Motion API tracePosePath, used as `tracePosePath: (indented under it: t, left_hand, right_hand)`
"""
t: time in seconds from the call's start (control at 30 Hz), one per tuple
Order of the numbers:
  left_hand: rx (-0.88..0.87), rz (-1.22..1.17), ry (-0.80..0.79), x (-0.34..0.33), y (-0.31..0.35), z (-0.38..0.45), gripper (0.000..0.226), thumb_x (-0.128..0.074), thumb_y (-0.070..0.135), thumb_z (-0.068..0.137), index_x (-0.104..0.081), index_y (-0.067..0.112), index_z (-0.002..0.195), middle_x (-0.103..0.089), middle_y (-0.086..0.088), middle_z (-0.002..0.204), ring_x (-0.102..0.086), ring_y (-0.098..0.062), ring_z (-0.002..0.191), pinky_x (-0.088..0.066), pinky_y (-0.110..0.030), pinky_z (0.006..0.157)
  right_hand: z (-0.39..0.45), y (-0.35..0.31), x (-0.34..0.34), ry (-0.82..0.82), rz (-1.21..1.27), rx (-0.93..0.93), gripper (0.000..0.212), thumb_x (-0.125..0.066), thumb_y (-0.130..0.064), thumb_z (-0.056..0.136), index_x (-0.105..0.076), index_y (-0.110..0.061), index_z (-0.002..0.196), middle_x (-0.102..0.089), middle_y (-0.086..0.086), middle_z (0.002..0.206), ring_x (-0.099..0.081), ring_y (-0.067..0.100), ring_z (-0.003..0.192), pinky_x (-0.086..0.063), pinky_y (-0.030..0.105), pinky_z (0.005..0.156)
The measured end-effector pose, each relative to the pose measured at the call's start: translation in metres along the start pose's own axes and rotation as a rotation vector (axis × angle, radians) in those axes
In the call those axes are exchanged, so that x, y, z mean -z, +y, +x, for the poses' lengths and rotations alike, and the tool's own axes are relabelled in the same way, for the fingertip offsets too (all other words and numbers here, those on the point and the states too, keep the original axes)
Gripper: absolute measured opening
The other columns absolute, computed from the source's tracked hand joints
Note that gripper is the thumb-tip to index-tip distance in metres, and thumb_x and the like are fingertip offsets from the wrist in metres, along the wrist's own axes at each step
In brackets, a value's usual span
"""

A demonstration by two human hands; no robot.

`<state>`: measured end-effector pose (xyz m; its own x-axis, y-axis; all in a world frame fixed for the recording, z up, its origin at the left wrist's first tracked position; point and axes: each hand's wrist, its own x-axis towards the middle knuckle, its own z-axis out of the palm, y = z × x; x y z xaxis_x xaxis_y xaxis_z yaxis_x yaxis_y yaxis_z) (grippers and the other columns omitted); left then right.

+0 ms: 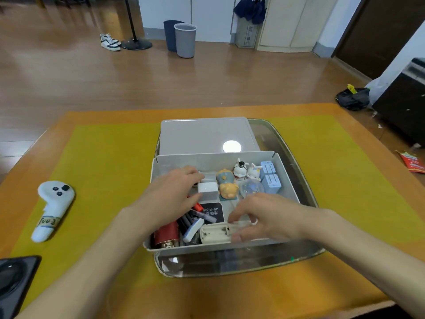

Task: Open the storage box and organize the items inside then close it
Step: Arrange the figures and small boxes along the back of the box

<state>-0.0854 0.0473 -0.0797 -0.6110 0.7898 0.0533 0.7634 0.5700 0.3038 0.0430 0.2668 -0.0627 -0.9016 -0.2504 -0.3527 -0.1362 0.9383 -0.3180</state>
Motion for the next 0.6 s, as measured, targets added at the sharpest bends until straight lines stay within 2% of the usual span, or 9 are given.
tracePosePath:
  t: [0.1, 0.2, 0.3, 0.43, 0.5, 0.6]
  left_hand:
    - [0.031, -0.014, -0.02, -0.011, -0.003, 0.007, 0.035, -0.059, 0.034, 0.096, -0.057, 0.028, 0.131, -0.053, 0.012, 0.132, -0.054, -0.016, 0.12, -0.052, -0.043, 0.091]
    - [0.047, -0.019, -0.007, -0.018, -0.006, 0.01, 0.034, -0.062, 0.029, 0.093, -0.061, 0.029, 0.128, -0.053, 0.013, 0.129, -0.056, -0.015, 0.116, -0.053, -0.041, 0.087]
    - [0.036, -0.024, 0.034, -0.024, -0.01, 0.013, 0.033, -0.066, 0.027, 0.091, -0.064, 0.03, 0.124, -0.053, 0.015, 0.127, -0.057, -0.013, 0.112, -0.054, -0.04, 0.081]
    - [-0.002, -0.041, 0.031, -0.032, -0.009, 0.015, 0.033, -0.069, 0.027, 0.089, -0.064, 0.03, 0.121, -0.055, 0.016, 0.125, -0.057, -0.013, 0.109, -0.053, -0.038, 0.079]
    - [-0.008, -0.05, 0.031, -0.034, -0.009, 0.017, 0.034, -0.07, 0.026, 0.088, -0.063, 0.03, 0.122, -0.056, 0.016, 0.122, -0.057, -0.012, 0.108, -0.051, -0.034, 0.079]
    - [-0.01, -0.069, 0.044, -0.035, -0.009, 0.019, 0.033, -0.071, 0.026, 0.088, -0.061, 0.032, 0.119, -0.055, 0.017, 0.112, -0.057, -0.011, 0.103, -0.046, -0.031, 0.073]
  right_hand:
    - [0.005, 0.005, -0.001, 0.004, 0.107, 0.009, 0.035, -0.057, -0.061, 0.093, -0.068, -0.037, 0.117, -0.055, -0.034, 0.082, -0.053, -0.013, 0.078, -0.033, 0.015, 0.059]
    - [0.005, 0.005, -0.007, 0.026, 0.051, 0.04, 0.034, -0.061, -0.059, 0.092, -0.067, -0.037, 0.117, -0.058, -0.028, 0.092, -0.05, -0.017, 0.076, -0.031, 0.014, 0.057]
    - [0.005, 0.006, -0.014, 0.06, -0.06, 0.064, 0.038, -0.061, -0.06, 0.091, -0.066, -0.033, 0.118, -0.064, -0.017, 0.106, -0.049, -0.007, 0.075, -0.031, 0.017, 0.057]
    - [0.008, 0.003, -0.015, 0.086, -0.115, 0.094, 0.034, -0.06, -0.056, 0.092, -0.068, -0.028, 0.109, -0.064, -0.01, 0.1, -0.06, 0.015, 0.095, -0.05, 0.035, 0.067]
    - [0.005, 0.004, -0.013, 0.114, -0.075, 0.095, 0.03, -0.064, -0.053, 0.09, -0.067, -0.03, 0.11, -0.062, -0.013, 0.102, -0.057, 0.012, 0.096, -0.051, 0.035, 0.07]
    - [-0.006, 0.012, -0.009, 0.121, 0.013, 0.063, 0.029, -0.072, -0.048, 0.086, -0.065, -0.036, 0.112, -0.054, -0.018, 0.099, -0.051, 0.004, 0.088, -0.046, 0.028, 0.069]
